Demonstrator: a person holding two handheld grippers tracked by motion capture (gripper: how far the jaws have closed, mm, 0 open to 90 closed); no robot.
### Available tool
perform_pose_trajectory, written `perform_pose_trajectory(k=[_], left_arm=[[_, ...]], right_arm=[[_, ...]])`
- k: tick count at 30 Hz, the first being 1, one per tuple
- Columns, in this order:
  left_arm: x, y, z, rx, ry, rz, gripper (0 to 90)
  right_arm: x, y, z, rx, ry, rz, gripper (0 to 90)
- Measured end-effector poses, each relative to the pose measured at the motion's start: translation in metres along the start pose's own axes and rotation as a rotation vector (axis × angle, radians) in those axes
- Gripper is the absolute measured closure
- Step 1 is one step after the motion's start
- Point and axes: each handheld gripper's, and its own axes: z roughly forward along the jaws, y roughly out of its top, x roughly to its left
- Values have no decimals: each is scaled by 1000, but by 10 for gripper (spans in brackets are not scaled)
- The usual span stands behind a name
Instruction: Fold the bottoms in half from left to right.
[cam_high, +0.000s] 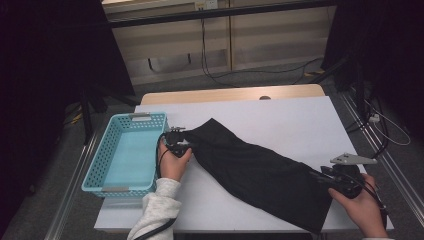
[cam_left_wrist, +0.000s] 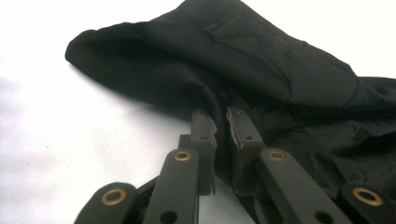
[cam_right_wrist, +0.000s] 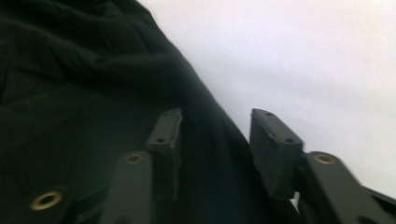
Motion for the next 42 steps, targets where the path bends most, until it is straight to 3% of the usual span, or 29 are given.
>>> perform_pose_trajectory(k=[9,13,15,18,28,30,37,42], left_arm=[[-1,-1,0,-4,1,4,817],[-2,-1,1,-3,2,4,815],[-2,-1,2,-3,4,6,813],[-2,-2,2,-3,7,8,813],[0,-3,2,2,3,5,813],[0,-3,2,-1,5,10,813],[0,-4,2,-2,6,10,808],[-1,-3,1,-6,7,12,804]], right_arm=[[-10,-18,-16,19,-20,56,655],[-7,-21,-10,56,-16,36,702],[-6,-22,-7,85,-26,26,748],[-8,-22,-8,73,-27,30,900],[-28,-23,-19,66,-74,54,900],[-29,-23,-18,62,-110,61,882],[-27,-19,-17,48,-96,43,900],[-19,-17,-15,29,-64,33,817]])
